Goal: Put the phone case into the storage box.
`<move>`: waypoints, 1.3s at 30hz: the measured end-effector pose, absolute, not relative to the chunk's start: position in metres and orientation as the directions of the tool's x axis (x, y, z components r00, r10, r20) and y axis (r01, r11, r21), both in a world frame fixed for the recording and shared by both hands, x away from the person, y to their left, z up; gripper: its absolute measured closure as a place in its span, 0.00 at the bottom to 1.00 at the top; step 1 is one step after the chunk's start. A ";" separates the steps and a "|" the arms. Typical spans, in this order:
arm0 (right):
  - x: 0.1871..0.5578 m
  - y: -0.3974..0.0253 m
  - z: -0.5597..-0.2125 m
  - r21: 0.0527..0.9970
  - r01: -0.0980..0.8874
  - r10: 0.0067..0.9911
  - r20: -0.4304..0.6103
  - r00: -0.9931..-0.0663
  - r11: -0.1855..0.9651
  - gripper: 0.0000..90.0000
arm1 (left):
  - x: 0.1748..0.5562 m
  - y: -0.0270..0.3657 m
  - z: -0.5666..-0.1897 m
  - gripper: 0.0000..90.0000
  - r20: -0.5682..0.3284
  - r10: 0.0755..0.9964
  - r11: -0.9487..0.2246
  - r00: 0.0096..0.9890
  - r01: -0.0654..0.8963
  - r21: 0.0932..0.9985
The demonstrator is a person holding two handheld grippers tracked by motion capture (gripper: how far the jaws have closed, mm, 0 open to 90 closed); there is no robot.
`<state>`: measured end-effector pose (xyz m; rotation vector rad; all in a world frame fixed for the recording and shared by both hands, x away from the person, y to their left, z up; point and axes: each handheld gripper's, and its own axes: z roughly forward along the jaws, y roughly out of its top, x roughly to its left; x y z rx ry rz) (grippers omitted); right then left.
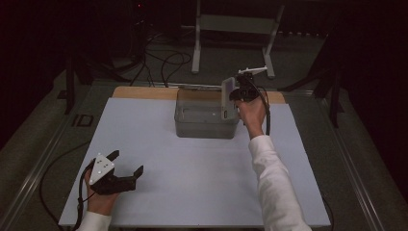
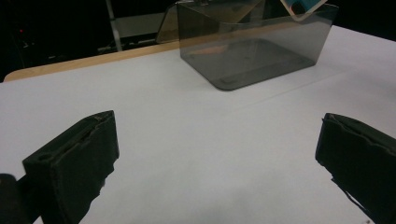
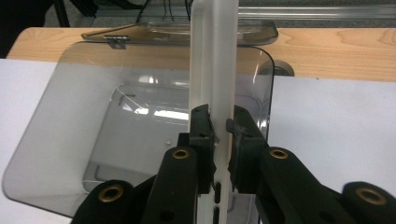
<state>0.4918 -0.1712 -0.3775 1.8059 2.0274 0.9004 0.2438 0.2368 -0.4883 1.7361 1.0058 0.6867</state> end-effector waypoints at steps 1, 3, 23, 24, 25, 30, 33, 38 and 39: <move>0.492 -0.171 -0.378 0.610 0.792 0.965 0.195 -0.178 0.023 0.91 | 0.244 0.237 -0.488 0.00 -0.002 0.868 -0.178 0.497 0.315 0.932; 0.493 -0.172 -0.380 0.609 0.793 0.965 0.193 -0.176 0.023 0.91 | 0.244 0.237 -0.488 0.00 -0.001 0.868 -0.179 0.497 0.315 0.932; 0.497 -0.177 -0.396 0.581 0.814 0.966 0.202 -0.158 0.012 0.91 | 0.244 0.237 -0.488 0.00 0.000 0.867 -0.180 0.499 0.314 0.932; 0.498 -0.178 -0.397 0.580 0.814 0.967 0.202 -0.157 0.011 0.91 | 0.244 0.237 -0.488 0.00 0.000 0.867 -0.181 0.499 0.315 0.932; 0.498 -0.178 -0.398 0.580 0.815 0.966 0.205 -0.156 0.008 0.91 | 0.244 0.237 -0.488 0.00 0.000 0.867 -0.181 0.498 0.315 0.932; 0.499 -0.177 -0.401 0.571 0.821 0.967 0.201 -0.153 0.011 0.90 | 0.244 0.237 -0.488 0.00 -0.001 0.867 -0.180 0.499 0.315 0.932; 0.500 -0.176 -0.404 0.568 0.823 0.967 0.202 -0.156 0.014 0.90 | 0.244 0.237 -0.488 0.00 0.000 0.867 -0.181 0.499 0.315 0.932; 0.501 -0.175 -0.408 0.562 0.827 0.970 0.190 -0.154 0.021 0.90 | 0.244 0.236 -0.489 0.00 -0.002 0.866 -0.180 0.500 0.316 0.931; 0.502 -0.175 -0.410 0.557 0.830 0.969 0.193 -0.153 0.020 0.90 | 0.244 0.236 -0.489 0.00 -0.002 0.866 -0.180 0.500 0.316 0.931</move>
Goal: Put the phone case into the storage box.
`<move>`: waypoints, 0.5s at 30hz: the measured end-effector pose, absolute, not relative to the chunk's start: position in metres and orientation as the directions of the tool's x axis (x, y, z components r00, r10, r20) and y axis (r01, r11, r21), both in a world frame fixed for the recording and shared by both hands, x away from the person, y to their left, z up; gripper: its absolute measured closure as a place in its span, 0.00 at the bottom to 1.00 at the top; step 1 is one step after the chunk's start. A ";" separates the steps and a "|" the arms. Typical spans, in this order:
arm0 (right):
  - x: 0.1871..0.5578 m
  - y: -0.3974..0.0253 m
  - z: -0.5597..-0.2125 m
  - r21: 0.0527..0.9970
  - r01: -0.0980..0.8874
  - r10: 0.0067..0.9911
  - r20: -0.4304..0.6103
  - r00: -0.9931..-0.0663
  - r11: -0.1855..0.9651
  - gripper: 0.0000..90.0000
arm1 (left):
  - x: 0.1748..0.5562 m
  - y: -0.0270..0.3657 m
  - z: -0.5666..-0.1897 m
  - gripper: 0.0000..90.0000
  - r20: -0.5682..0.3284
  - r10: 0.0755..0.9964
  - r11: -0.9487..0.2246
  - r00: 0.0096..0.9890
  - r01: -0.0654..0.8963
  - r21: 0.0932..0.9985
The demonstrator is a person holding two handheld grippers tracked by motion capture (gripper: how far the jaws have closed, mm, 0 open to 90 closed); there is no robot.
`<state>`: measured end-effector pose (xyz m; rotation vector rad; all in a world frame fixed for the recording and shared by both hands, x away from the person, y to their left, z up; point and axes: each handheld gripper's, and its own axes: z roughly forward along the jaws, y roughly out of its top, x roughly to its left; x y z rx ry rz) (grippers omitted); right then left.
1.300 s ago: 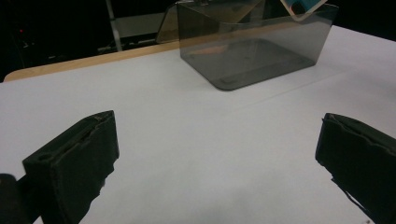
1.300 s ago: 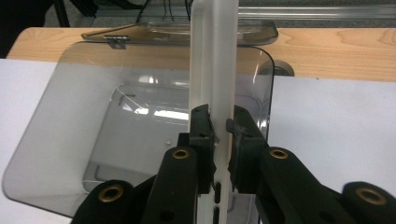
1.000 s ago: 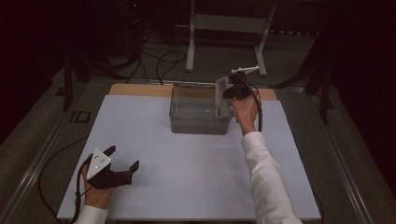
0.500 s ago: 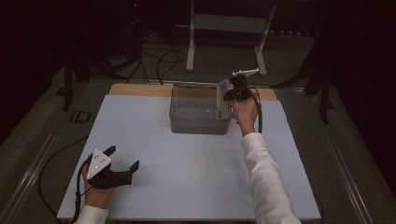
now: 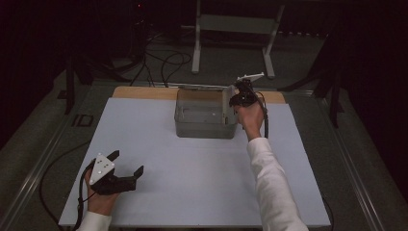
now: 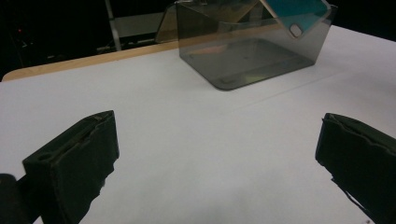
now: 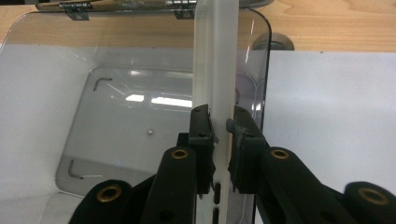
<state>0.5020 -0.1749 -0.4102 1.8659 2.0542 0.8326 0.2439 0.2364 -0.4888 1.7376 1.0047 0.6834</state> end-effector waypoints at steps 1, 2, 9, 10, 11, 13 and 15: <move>0.502 -0.175 -0.410 0.557 0.830 0.969 0.193 -0.153 0.020 0.90 | 0.244 0.236 -0.489 0.00 -0.002 0.866 -0.180 0.500 0.316 0.931; 0.503 -0.175 -0.412 0.555 0.832 0.970 0.193 -0.150 0.018 0.90 | 0.244 0.236 -0.489 0.00 -0.004 0.866 -0.178 0.500 0.316 0.932; 0.506 -0.173 -0.417 0.544 0.839 0.971 0.189 -0.145 0.019 0.90 | 0.244 0.237 -0.489 0.00 -0.006 0.867 -0.176 0.497 0.317 0.932; 0.506 -0.173 -0.417 0.544 0.839 0.971 0.189 -0.145 0.019 0.90 | 0.244 0.237 -0.489 0.00 -0.006 0.867 -0.176 0.497 0.317 0.932; 0.506 -0.172 -0.418 0.542 0.840 0.973 0.178 -0.145 0.026 0.90 | 0.244 0.237 -0.489 0.00 -0.007 0.867 -0.173 0.497 0.317 0.933; 0.506 -0.171 -0.419 0.539 0.842 0.974 0.178 -0.143 0.025 0.90 | 0.244 0.237 -0.489 0.00 -0.007 0.867 -0.174 0.498 0.317 0.932; 0.507 -0.169 -0.422 0.537 0.843 0.975 0.166 -0.145 0.034 0.90 | 0.244 0.237 -0.489 0.00 -0.008 0.867 -0.174 0.499 0.317 0.932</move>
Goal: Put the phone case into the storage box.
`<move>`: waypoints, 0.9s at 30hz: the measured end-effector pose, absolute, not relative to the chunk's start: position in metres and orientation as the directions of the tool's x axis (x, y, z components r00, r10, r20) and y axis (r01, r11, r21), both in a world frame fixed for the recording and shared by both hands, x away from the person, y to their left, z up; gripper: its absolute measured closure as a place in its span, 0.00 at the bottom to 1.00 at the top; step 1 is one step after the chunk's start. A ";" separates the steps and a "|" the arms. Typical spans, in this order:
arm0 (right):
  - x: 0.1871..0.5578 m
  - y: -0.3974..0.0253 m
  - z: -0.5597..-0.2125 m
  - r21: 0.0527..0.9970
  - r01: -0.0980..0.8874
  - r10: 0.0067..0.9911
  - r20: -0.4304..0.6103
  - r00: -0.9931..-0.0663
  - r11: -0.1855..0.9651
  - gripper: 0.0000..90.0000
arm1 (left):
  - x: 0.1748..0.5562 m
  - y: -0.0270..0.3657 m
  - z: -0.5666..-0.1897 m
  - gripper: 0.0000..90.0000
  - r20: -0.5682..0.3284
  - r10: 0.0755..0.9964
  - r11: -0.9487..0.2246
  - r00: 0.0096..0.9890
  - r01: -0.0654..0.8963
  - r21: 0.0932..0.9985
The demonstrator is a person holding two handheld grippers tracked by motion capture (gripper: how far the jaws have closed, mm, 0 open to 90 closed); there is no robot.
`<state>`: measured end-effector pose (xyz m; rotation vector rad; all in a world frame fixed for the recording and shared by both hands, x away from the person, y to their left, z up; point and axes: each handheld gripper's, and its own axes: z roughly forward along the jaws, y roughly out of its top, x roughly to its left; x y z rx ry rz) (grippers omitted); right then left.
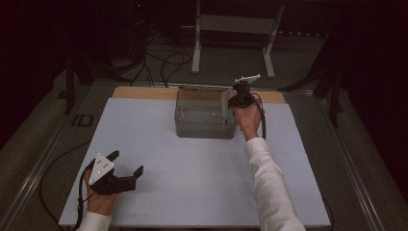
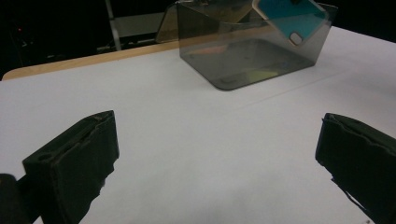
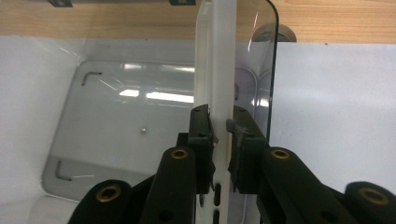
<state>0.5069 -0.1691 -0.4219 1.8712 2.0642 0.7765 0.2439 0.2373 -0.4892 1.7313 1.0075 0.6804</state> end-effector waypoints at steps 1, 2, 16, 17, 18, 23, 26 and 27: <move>0.507 -0.169 -0.422 0.537 0.843 0.975 0.166 -0.145 0.034 0.90 | 0.244 0.237 -0.489 0.00 -0.008 0.867 -0.174 0.499 0.317 0.932; 0.508 -0.168 -0.424 0.532 0.846 0.977 0.161 -0.142 0.035 0.90 | 0.244 0.237 -0.489 0.00 -0.008 0.867 -0.173 0.499 0.316 0.933; 0.512 -0.164 -0.434 0.505 0.862 0.986 0.121 -0.114 0.038 0.90 | 0.243 0.238 -0.488 0.00 -0.012 0.867 -0.167 0.498 0.313 0.935; 0.512 -0.164 -0.434 0.505 0.862 0.986 0.121 -0.114 0.038 0.90 | 0.243 0.238 -0.488 0.00 -0.012 0.867 -0.167 0.498 0.313 0.935; 0.512 -0.164 -0.434 0.504 0.863 0.986 0.118 -0.115 0.040 0.90 | 0.243 0.238 -0.488 0.00 -0.012 0.867 -0.167 0.499 0.313 0.935; 0.512 -0.162 -0.436 0.493 0.870 0.989 0.114 -0.097 0.029 0.90 | 0.243 0.238 -0.488 0.00 -0.013 0.866 -0.167 0.499 0.313 0.935; 0.513 -0.161 -0.438 0.483 0.875 0.991 0.106 -0.086 0.024 0.90 | 0.243 0.238 -0.488 0.00 -0.013 0.866 -0.166 0.499 0.313 0.935; 0.513 -0.161 -0.438 0.483 0.875 0.991 0.106 -0.086 0.024 0.90 | 0.243 0.238 -0.488 0.00 -0.013 0.866 -0.166 0.499 0.313 0.935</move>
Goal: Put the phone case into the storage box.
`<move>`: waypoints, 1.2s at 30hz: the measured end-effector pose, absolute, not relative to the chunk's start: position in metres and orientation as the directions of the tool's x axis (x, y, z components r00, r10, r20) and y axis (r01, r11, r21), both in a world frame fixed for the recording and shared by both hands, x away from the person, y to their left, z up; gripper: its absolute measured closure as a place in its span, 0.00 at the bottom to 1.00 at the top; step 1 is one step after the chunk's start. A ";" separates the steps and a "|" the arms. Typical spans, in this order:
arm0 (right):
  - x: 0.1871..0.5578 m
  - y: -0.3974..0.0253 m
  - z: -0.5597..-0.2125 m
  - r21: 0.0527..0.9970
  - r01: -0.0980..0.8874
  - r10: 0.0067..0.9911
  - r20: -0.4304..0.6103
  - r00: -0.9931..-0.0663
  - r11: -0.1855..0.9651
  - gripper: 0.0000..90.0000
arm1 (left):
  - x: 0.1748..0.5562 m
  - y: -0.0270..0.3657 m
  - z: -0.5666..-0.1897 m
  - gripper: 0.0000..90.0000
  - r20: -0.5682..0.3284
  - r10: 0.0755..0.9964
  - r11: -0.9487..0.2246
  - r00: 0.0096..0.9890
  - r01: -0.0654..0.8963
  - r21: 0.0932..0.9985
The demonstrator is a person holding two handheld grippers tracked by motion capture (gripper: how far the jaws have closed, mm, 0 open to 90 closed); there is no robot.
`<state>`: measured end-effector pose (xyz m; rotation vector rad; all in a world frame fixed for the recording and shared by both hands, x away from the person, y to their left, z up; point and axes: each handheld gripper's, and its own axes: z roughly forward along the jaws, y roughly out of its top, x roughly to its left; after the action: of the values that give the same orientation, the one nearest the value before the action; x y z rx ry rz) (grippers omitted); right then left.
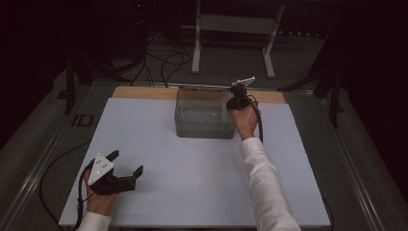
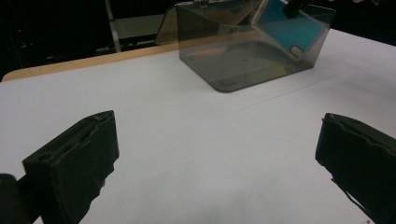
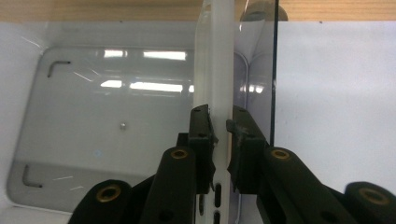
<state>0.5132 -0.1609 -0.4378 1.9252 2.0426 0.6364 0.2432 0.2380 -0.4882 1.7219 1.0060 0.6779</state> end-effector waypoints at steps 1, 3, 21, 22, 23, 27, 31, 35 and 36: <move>0.513 -0.160 -0.438 0.480 0.877 0.991 0.099 -0.087 0.029 0.90 | 0.243 0.238 -0.488 0.00 -0.013 0.866 -0.165 0.499 0.312 0.935; 0.513 -0.158 -0.440 0.475 0.879 0.993 0.076 -0.088 0.042 0.90 | 0.243 0.238 -0.488 0.00 -0.013 0.866 -0.166 0.500 0.312 0.936; 0.515 -0.150 -0.442 0.441 0.896 0.998 0.006 -0.063 0.054 0.90 | 0.243 0.237 -0.488 0.00 -0.014 0.866 -0.165 0.500 0.312 0.936; 0.515 -0.150 -0.442 0.438 0.897 0.998 0.007 -0.061 0.052 0.90 | 0.243 0.237 -0.488 0.00 -0.014 0.866 -0.165 0.500 0.312 0.936; 0.515 -0.149 -0.442 0.439 0.897 0.998 0.005 -0.058 0.050 0.90 | 0.243 0.237 -0.488 0.00 -0.013 0.865 -0.166 0.501 0.312 0.936; 0.515 -0.149 -0.442 0.439 0.897 0.998 -0.003 -0.060 0.055 0.90 | 0.243 0.237 -0.488 0.00 -0.013 0.865 -0.167 0.501 0.312 0.935; 0.515 -0.148 -0.443 0.441 0.896 0.998 -0.003 -0.058 0.053 0.90 | 0.243 0.237 -0.488 0.00 -0.013 0.865 -0.166 0.501 0.312 0.935; 0.515 -0.148 -0.444 0.441 0.896 0.998 -0.007 -0.055 0.053 0.89 | 0.243 0.237 -0.489 0.00 -0.012 0.864 -0.170 0.503 0.314 0.934; 0.515 -0.148 -0.444 0.441 0.896 0.998 -0.009 -0.058 0.056 0.89 | 0.243 0.237 -0.489 0.00 -0.011 0.864 -0.171 0.503 0.314 0.934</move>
<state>0.5151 -0.1478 -0.4440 1.9087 2.0277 0.4627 0.2434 0.2366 -0.4886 1.7277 1.0027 0.6759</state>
